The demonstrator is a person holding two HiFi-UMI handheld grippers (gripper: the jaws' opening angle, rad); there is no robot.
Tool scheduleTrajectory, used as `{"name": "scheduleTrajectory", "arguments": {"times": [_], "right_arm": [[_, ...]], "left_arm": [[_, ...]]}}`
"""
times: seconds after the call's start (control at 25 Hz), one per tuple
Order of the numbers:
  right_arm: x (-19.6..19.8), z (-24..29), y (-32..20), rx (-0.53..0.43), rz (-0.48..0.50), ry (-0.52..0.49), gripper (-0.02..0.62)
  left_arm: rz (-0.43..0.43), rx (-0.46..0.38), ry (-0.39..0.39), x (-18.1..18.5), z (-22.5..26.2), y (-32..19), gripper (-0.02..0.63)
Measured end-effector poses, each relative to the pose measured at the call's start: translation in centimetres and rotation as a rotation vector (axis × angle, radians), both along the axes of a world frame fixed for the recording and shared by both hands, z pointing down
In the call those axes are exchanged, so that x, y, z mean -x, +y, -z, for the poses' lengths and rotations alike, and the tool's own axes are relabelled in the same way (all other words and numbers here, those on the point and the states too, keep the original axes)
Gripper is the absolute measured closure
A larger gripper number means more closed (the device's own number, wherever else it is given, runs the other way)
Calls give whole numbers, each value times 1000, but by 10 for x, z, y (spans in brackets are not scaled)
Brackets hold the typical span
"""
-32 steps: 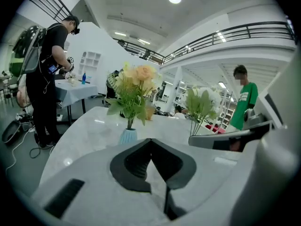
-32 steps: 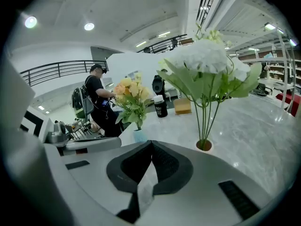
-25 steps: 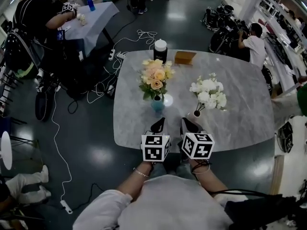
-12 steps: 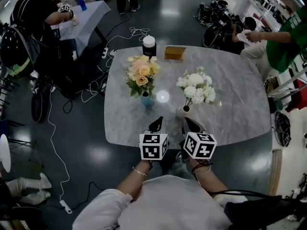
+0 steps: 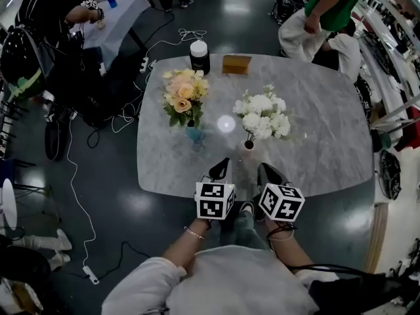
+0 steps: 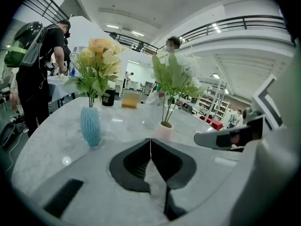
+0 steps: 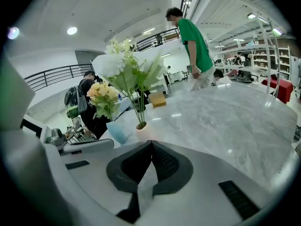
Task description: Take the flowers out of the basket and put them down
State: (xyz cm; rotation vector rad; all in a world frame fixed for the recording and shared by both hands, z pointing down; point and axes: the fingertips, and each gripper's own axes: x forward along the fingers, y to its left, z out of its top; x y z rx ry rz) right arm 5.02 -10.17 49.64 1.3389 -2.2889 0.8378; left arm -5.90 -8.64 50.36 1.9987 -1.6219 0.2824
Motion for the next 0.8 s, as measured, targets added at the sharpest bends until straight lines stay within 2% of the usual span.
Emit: {"name": "scheduleTrajectory", "arguments": {"times": [0.36, 0.6, 0.8], "right_arm": [[-37, -26, -7, 50, -36, -9, 589], [-47, -40, -9, 75, -36, -12, 589], [-54, -47, -13, 88, -35, -9, 588]], "left_arm": [[-35, -1, -23, -23, -14, -18, 591], [-71, -19, -13, -36, -12, -27, 510], [-106, -36, -36, -46, -13, -36, 447]]}}
